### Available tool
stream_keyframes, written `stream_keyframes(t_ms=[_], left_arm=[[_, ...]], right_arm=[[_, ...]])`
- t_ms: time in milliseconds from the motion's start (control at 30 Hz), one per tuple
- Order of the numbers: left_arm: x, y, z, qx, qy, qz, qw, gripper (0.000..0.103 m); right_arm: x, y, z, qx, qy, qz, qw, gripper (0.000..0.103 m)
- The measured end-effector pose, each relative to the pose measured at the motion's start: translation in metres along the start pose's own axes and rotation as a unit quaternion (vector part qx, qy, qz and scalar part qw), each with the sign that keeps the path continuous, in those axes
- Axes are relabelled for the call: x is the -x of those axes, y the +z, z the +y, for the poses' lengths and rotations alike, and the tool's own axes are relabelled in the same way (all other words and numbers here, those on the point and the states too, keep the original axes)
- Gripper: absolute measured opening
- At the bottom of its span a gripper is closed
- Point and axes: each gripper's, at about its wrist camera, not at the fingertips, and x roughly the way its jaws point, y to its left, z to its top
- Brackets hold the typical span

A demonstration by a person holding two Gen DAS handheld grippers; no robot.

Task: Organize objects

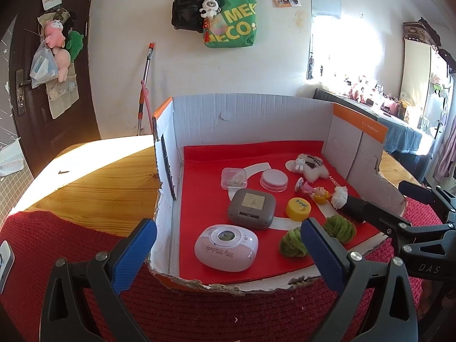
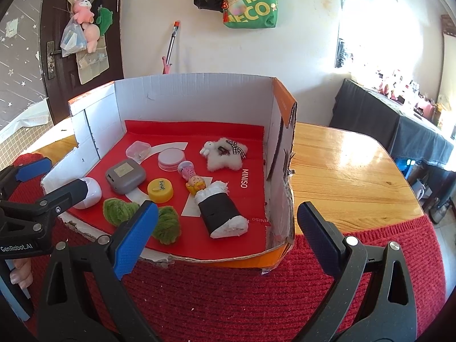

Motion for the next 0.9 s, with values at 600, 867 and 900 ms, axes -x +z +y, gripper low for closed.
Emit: stream_keyframes(t_ms=[600,867,900], left_arm=[[0.002,-0.001,-0.001,-0.003,0.004,-0.004,1.0,0.103],[0.02,0.003,-0.001,-0.003,-0.001,-0.006,1.0,0.103],[0.023,0.004,0.0,-0.003,-0.002,-0.005,1.0,0.103]], right_arm=[[0.001,0.001,0.0,-0.002,-0.003,0.003,1.0,0.099],[0.021,0.005,-0.001,-0.003,0.0,-0.005,1.0,0.099],[0.024,0.005,-0.001,-0.006,0.002,-0.004,1.0,0.1]])
